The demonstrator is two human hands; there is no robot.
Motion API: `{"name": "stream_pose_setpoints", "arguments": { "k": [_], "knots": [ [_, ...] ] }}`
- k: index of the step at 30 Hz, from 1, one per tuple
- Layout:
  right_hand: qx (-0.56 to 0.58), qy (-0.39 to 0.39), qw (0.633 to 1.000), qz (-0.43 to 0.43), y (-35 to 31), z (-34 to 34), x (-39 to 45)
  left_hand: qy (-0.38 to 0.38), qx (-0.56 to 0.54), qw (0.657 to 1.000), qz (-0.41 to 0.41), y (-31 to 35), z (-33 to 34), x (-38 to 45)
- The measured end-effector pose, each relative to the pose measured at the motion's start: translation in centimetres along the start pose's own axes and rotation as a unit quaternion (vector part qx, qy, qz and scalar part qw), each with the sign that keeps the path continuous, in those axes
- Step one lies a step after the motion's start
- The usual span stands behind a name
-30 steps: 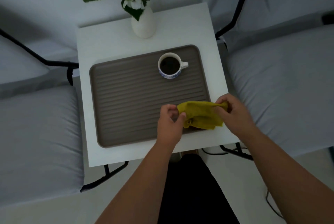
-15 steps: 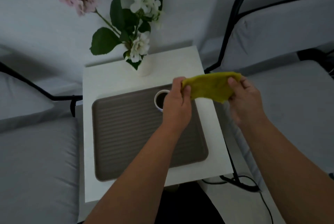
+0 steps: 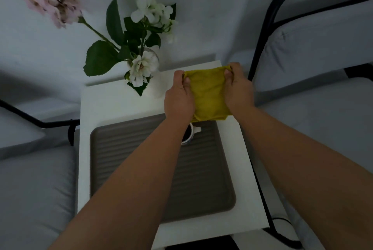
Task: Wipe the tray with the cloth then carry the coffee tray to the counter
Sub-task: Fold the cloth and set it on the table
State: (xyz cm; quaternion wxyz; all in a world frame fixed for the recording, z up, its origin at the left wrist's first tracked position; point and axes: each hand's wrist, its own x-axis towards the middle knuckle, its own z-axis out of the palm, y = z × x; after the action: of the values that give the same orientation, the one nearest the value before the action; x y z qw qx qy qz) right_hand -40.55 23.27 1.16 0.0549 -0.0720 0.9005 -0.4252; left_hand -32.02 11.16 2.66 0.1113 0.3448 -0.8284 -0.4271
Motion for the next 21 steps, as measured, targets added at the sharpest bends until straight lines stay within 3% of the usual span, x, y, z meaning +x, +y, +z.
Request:
{"name": "stream_pose_setpoints", "arguments": {
  "k": [4, 8, 11, 16, 18, 21],
  "knots": [
    [0.020, -0.058, 0.996, 0.071, 0.4, 1.4, 3.3, -0.043, -0.103, 0.990, -0.089, -0.1, 0.3, 2.6],
    [0.135, -0.127, 0.969, 0.164, 0.8, 2.5, 5.8, -0.088, -0.119, 0.986, -0.082, -2.1, 0.9, 4.9],
    [0.170, -0.175, 0.959, 0.146, 0.5, 3.1, 6.5, -0.115, -0.118, 0.983, -0.078, -3.5, 1.0, 5.9],
    [0.222, -0.192, 0.949, 0.111, 0.8, 4.7, 7.5, -0.163, -0.004, 0.986, -0.026, -4.8, 0.9, 8.1],
    [0.140, -0.240, 0.957, 0.090, 1.9, 5.7, 7.6, -0.198, 0.068, 0.978, -0.012, -5.7, 1.1, 8.5],
    [-0.143, -0.323, 0.934, 0.048, 3.7, 6.9, 7.2, -0.244, 0.220, 0.945, -0.009, -7.2, 1.8, 8.2]
  ]
}}
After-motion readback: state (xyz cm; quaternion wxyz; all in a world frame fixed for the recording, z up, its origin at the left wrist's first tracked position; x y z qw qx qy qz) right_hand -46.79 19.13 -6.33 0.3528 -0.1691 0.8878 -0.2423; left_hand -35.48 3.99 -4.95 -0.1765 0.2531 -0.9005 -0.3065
